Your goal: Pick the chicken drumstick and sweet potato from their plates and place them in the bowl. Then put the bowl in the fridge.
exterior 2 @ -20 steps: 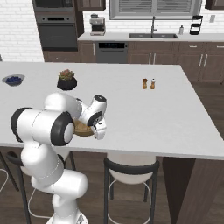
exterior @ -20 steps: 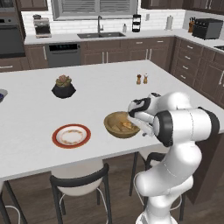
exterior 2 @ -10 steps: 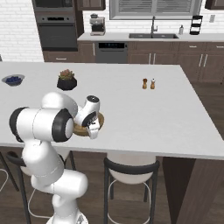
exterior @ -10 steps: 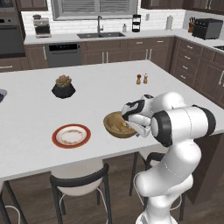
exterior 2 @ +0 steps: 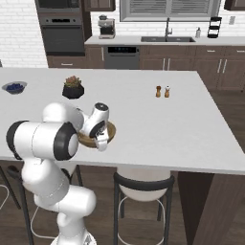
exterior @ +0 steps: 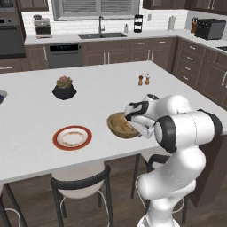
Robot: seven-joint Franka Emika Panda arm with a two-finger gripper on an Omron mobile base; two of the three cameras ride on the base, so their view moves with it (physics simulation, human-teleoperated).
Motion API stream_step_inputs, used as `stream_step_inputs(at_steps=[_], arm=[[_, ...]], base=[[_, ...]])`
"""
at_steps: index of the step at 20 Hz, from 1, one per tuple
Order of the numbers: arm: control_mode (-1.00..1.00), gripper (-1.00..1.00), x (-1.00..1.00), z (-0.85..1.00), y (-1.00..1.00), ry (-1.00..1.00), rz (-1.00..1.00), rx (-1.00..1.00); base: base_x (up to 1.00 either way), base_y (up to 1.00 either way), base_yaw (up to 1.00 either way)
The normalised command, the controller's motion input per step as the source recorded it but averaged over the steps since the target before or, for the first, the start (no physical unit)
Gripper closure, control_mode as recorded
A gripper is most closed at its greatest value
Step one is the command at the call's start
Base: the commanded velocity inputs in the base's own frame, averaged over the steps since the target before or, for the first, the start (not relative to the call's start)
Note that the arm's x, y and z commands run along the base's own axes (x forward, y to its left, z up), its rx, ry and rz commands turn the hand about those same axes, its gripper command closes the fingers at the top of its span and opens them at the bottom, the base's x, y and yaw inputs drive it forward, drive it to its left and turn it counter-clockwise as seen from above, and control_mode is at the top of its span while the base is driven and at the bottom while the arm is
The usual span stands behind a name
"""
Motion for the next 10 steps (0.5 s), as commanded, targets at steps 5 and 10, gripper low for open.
stream_step_inputs(at_steps=[5, 10], arm=[[-1.00, 1.00, -0.69, 0.84, 0.00, -0.14, -0.08, 0.00], [-1.00, 1.00, -0.84, 0.89, -0.01, -0.26, -0.15, 0.00]], base=[[0.00, 0.00, 0.00], [0.00, 0.00, 0.00]])
